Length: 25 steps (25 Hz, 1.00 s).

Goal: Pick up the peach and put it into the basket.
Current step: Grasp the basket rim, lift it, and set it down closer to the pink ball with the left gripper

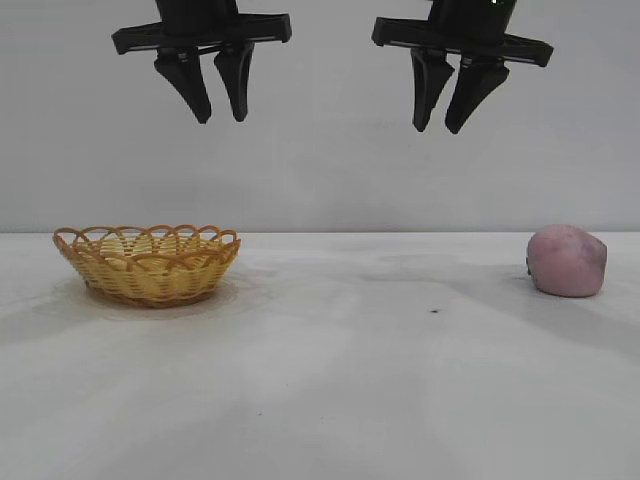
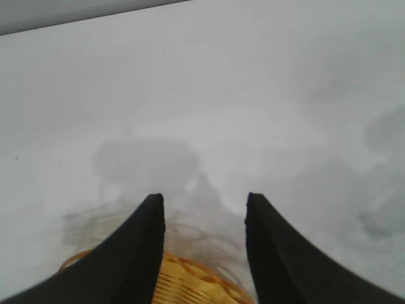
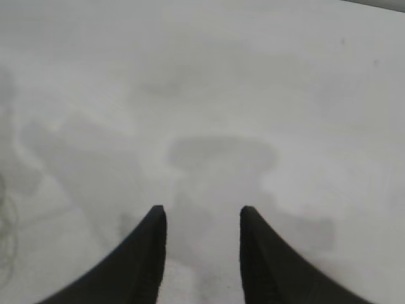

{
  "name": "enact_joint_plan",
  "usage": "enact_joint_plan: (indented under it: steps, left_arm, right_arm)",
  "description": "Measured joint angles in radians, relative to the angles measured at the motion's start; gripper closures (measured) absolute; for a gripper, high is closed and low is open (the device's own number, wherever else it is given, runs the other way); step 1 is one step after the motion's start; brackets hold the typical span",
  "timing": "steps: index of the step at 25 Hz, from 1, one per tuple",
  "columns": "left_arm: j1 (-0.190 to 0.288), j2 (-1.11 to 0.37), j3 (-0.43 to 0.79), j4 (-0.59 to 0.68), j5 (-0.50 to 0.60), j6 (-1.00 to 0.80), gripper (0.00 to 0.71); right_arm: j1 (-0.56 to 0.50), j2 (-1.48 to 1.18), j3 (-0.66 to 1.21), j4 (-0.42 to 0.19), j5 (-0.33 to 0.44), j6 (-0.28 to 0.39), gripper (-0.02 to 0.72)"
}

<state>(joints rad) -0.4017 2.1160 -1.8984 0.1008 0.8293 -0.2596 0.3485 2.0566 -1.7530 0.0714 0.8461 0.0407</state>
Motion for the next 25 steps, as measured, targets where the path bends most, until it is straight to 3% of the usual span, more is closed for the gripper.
enact_joint_plan:
  steps: [7,9,12,17,20,25]
  left_arm:
    - [0.002,0.0,0.0,-0.004,0.01,0.0,0.44]
    - [0.022,0.0,0.0,-0.011,0.031,0.0,0.44]
    - [0.1,0.0,0.009,-0.049,0.072,0.016,0.44]
    - [0.283,0.0,0.093,-0.261,0.106,0.277,0.44]
    - [0.321,0.0,0.164,-0.273,0.108,0.365,0.44]
    - [0.321,0.047,0.211,-0.293,0.11,0.403,0.44]
  right_arm:
    - [0.0,0.0,0.0,0.001,0.001,0.0,0.449]
    - [0.0,0.0,0.0,0.001,0.004,0.0,0.449]
    - [0.0,0.0,0.0,0.001,0.011,0.0,0.449]
    - [0.0,0.0,0.0,0.001,0.013,0.0,0.449]
    - [0.0,0.0,0.0,0.006,0.013,0.0,0.449]
    - [0.0,0.014,0.0,0.014,0.011,0.0,0.449]
